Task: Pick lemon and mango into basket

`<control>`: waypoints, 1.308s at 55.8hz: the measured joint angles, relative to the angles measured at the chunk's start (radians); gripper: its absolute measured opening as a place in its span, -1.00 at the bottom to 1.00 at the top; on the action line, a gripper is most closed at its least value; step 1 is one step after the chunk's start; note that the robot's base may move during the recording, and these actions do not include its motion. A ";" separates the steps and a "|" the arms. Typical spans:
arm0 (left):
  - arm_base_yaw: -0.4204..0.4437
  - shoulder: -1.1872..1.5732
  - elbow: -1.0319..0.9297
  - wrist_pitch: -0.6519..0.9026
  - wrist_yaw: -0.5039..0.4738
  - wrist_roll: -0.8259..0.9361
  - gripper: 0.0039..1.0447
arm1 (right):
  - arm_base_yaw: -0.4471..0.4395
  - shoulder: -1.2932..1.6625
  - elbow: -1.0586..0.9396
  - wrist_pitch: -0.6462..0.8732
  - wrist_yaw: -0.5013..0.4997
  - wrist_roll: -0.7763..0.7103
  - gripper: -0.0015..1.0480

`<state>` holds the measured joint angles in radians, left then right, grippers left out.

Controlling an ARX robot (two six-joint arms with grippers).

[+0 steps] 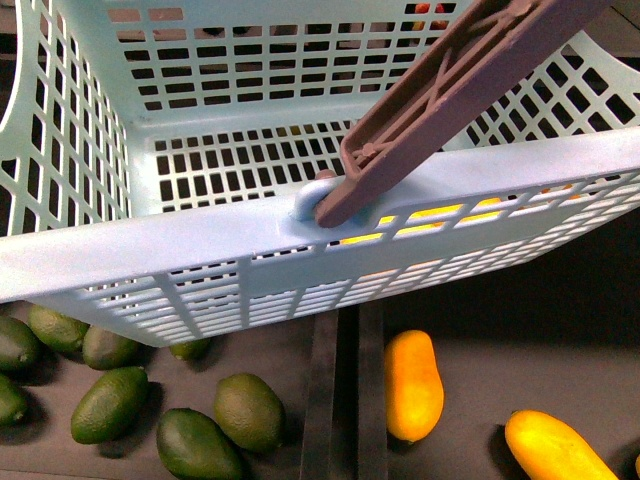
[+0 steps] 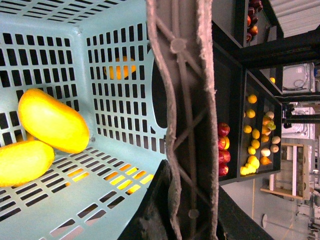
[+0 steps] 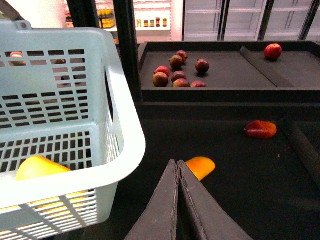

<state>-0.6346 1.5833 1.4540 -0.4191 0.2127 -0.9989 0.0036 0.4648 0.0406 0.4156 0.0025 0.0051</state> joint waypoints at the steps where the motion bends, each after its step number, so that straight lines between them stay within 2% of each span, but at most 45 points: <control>1: 0.000 0.000 0.000 0.000 0.000 0.000 -0.87 | 0.000 -0.013 -0.003 -0.011 0.000 0.000 -0.96; 8: 0.000 0.000 0.000 0.000 0.001 0.000 -0.87 | 0.000 -0.041 -0.023 0.004 0.000 -0.001 -0.96; 48: 0.000 0.000 0.000 0.000 0.002 0.000 -0.87 | 0.000 -0.285 -0.023 -0.236 -0.001 0.000 -0.96; 55: 0.000 0.000 0.000 0.000 0.003 0.000 -0.87 | 0.000 -0.422 -0.023 -0.400 -0.001 -0.001 -0.96; 73: 0.001 0.000 0.000 0.000 0.001 -0.002 -0.87 | 0.000 -0.459 -0.023 -0.414 0.000 -0.001 -0.96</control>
<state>-0.6338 1.5833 1.4540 -0.4191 0.2138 -1.0004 0.0032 0.0063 0.0177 0.0013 0.0021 0.0044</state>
